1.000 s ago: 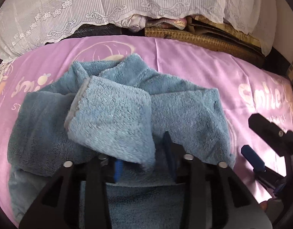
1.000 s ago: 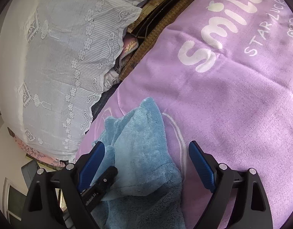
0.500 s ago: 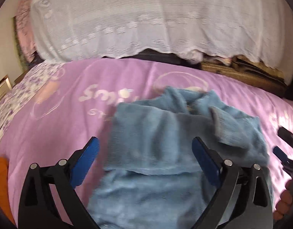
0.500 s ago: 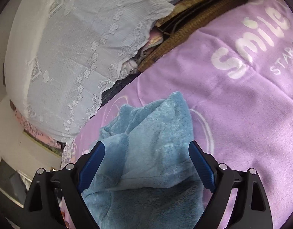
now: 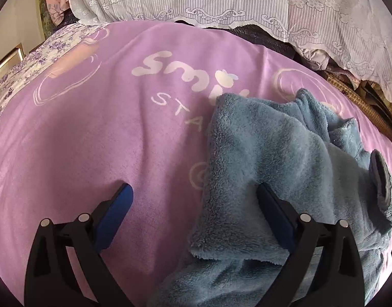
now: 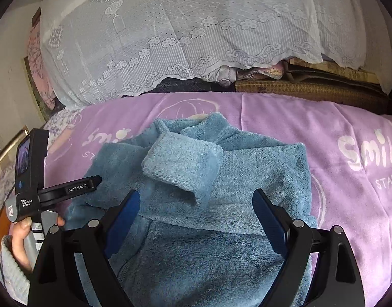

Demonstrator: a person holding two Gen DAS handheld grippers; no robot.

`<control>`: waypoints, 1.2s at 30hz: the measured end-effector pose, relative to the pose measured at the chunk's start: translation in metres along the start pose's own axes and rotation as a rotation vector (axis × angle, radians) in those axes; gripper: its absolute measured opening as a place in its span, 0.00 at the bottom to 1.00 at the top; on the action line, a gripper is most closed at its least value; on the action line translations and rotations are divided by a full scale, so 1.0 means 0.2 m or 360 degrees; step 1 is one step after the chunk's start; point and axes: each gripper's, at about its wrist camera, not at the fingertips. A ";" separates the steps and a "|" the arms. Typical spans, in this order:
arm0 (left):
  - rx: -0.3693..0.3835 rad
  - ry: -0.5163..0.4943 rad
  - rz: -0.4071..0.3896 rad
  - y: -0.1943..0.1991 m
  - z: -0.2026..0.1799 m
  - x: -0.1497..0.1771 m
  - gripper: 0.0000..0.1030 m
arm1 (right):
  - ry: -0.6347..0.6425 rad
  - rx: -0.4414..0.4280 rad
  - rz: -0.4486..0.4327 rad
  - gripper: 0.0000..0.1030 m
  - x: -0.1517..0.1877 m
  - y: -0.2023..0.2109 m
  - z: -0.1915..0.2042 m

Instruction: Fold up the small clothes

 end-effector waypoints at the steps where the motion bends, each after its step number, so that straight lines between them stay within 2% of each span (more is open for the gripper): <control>1: 0.0002 -0.0001 0.0001 -0.01 -0.01 0.00 0.92 | 0.0041 0.0032 0.0010 0.87 -0.01 -0.01 0.04; 8: -0.0001 -0.0006 0.0011 -0.01 -0.01 0.00 0.93 | 0.0251 0.0350 0.0097 0.88 -0.11 -0.17 0.27; 10: 0.0005 -0.0003 0.0015 -0.01 0.00 0.00 0.93 | 0.0245 0.0404 0.0096 0.87 -0.12 -0.22 0.29; 13: 0.0008 -0.0001 0.0027 -0.02 0.00 -0.01 0.94 | 0.0140 0.0416 0.0065 0.85 -0.12 -0.25 0.23; 16: -0.0013 -0.0016 0.0023 -0.02 -0.01 -0.01 0.94 | -0.0025 0.0319 0.0051 0.55 -0.12 -0.25 0.12; 17: -0.0017 -0.0019 0.0021 -0.02 -0.02 -0.01 0.94 | -0.0095 0.0262 0.0056 0.38 -0.12 -0.25 0.07; 18: -0.0020 -0.0021 0.0020 -0.02 -0.02 -0.01 0.94 | -0.0175 0.0212 0.0054 0.27 -0.12 -0.25 0.02; 20: -0.0016 -0.0019 0.0021 -0.02 -0.01 -0.01 0.94 | -0.0346 0.0091 0.0031 0.19 -0.11 -0.23 -0.09; 22: -0.0022 -0.0022 0.0021 -0.02 -0.02 -0.01 0.94 | -0.0526 -0.0007 0.0016 0.19 -0.08 -0.21 -0.21; 25: -0.0068 -0.0059 0.0026 -0.03 -0.03 0.00 0.95 | -0.0774 -0.0006 0.0078 0.20 -0.01 -0.24 -0.38; 27: -0.0088 -0.0082 0.0028 -0.04 -0.04 0.00 0.95 | -0.0943 -0.0132 0.0143 0.17 0.05 -0.30 -0.49; 29: -0.0086 -0.0084 0.0034 -0.03 -0.03 0.00 0.95 | -0.1048 -0.0193 0.0128 0.18 0.06 -0.29 -0.54; 31: -0.0055 -0.0067 0.0024 0.00 -0.01 -0.02 0.92 | -0.1090 -0.0125 0.0037 0.22 0.06 -0.22 -0.53; 32: -0.0038 -0.0058 -0.0001 0.03 0.00 -0.03 0.86 | -0.1077 -0.0083 -0.0028 0.28 0.05 -0.17 -0.53; 34: 0.0013 -0.0053 -0.0072 0.12 0.02 -0.07 0.82 | -0.0999 -0.0037 -0.0140 0.30 0.01 -0.09 -0.50; 35: 0.0078 -0.0055 -0.0093 0.15 0.02 -0.09 0.81 | -0.0943 -0.0060 -0.0188 0.33 -0.02 -0.07 -0.46; 36: 0.0201 -0.0055 -0.0108 0.19 0.02 -0.12 0.81 | -0.0897 -0.0102 -0.0216 0.38 -0.03 -0.06 -0.44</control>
Point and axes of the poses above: each gripper's, at about its wrist camera, not at the fingertips, and y roughly against the way its jaws point, z to its left, x to its underside, and after that the axes turned 6 degrees about z, right-handed
